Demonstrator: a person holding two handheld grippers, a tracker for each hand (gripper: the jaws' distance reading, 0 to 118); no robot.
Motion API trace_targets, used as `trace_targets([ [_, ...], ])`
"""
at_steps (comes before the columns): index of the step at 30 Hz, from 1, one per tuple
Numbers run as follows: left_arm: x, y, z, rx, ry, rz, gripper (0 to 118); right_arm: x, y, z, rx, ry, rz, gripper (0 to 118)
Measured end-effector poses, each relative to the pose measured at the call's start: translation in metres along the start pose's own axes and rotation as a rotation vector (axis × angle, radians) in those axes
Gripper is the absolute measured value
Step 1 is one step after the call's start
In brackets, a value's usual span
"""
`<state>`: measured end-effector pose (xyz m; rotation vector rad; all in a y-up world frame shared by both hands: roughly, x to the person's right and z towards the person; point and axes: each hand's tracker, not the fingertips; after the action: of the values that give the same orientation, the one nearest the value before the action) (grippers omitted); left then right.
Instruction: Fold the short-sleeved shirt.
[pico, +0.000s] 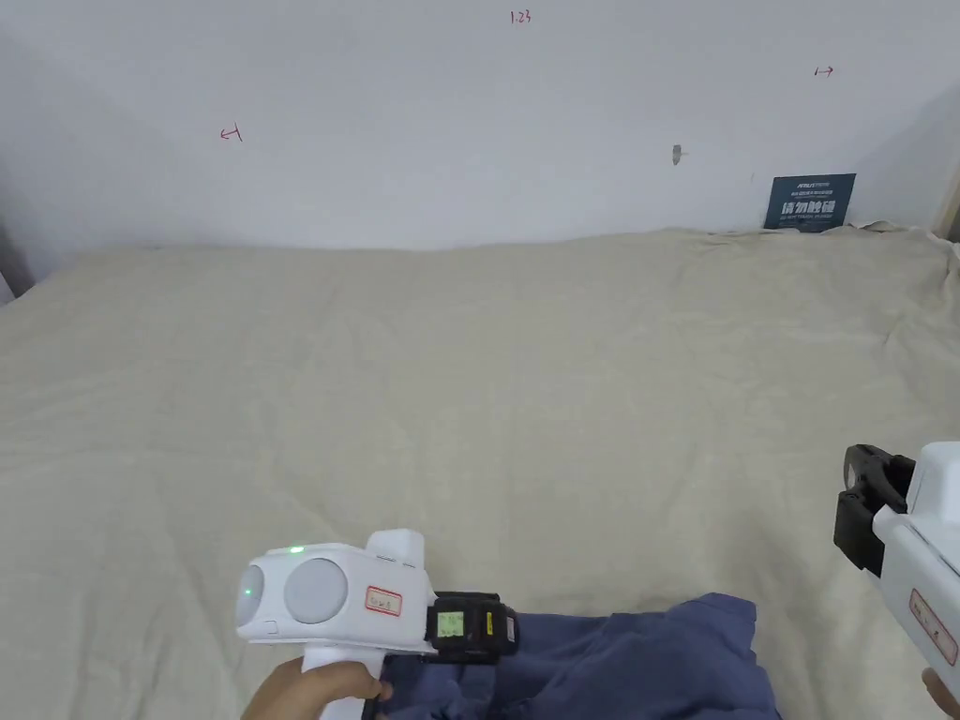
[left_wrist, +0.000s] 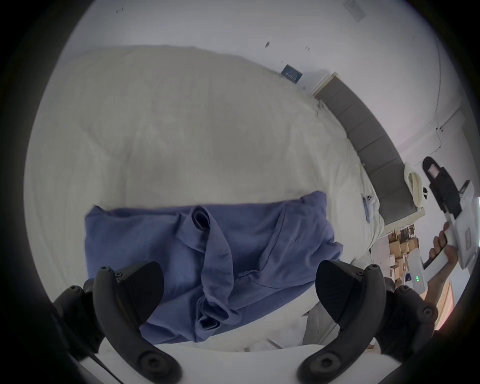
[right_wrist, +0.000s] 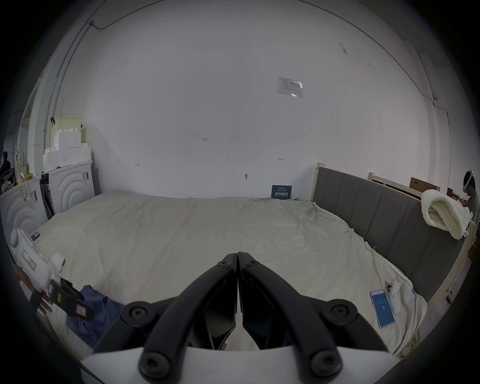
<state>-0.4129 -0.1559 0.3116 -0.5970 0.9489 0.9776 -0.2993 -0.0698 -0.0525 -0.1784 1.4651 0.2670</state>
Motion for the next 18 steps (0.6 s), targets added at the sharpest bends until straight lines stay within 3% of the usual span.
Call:
trace_targets([
  [7,-0.028,-0.003,0.052,0.181,0.183,-0.052,118,-0.006,0.005,0.002,0.018,0.017,0.001,0],
  [8,-0.033,-0.006,0.057,0.223,0.222,-0.063,113,-0.007,0.005,0.001,0.02,0.018,0.001,0],
  [10,-0.039,-0.012,0.065,0.271,0.276,-0.084,96,-0.008,0.007,0.001,0.023,0.02,0.0,0],
  [14,-0.055,-0.025,0.063,0.282,0.304,-0.093,22,-0.011,0.008,0.001,0.03,0.026,-0.005,0],
  [16,-0.06,-0.032,0.057,0.282,0.315,-0.08,5,-0.011,0.008,0.001,0.03,0.029,-0.005,0],
  [18,-0.066,-0.039,0.049,0.289,0.311,-0.067,0,-0.011,0.008,0.001,0.029,0.03,-0.006,0],
])
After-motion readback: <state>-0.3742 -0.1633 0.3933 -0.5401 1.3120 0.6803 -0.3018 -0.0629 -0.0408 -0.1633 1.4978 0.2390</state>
